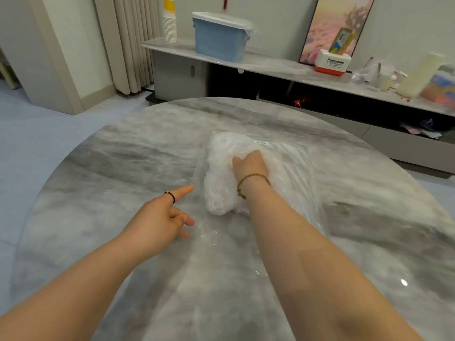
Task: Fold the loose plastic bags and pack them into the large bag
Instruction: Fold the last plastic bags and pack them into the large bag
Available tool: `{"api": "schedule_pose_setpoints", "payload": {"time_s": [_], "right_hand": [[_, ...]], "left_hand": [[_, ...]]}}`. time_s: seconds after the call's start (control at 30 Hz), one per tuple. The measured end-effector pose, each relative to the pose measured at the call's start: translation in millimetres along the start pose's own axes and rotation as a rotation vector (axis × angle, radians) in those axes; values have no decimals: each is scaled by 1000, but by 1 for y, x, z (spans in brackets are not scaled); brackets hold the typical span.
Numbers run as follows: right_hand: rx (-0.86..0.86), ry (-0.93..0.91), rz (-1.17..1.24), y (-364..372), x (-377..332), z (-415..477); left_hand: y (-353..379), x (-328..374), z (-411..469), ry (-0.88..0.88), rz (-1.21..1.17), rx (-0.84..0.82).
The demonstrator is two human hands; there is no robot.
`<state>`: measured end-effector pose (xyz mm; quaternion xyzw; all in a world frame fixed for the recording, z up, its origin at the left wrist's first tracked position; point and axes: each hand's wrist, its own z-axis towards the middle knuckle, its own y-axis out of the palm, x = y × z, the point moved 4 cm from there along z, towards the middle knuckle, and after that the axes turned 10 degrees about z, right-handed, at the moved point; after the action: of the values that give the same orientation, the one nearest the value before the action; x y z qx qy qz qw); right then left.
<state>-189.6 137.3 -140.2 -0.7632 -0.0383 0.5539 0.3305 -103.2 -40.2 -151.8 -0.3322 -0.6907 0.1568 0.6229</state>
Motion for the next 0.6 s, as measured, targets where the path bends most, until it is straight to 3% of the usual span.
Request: {"api": "schedule_pose_setpoints", "payload": {"time_s": [0.1,0.17,0.27,0.3,0.33,0.4,0.5,0.6], "right_hand": [[-68,-104,42,-10,7,-26],[-111,-276,-119,-17,14,-55],[68,-899,-495,-25,19,-98],[108,-1015,-633,-24,27,-103],[124,-1066,-783,-24,34,-105],[83,-981,-965,-28,44,-101],[24,-963,-993,-38,46,-104],[75,-945,-1034,-46,40,-117]], "left_hand": [[0,2,0,-3,7,11],[0,4,-1,1,18,15],[1,4,1,5,46,14],[2,4,1,10,59,7],[3,5,0,17,73,1],[5,4,-2,31,96,-11],[6,3,-3,45,131,-23],[7,3,-2,61,161,-25]]}}
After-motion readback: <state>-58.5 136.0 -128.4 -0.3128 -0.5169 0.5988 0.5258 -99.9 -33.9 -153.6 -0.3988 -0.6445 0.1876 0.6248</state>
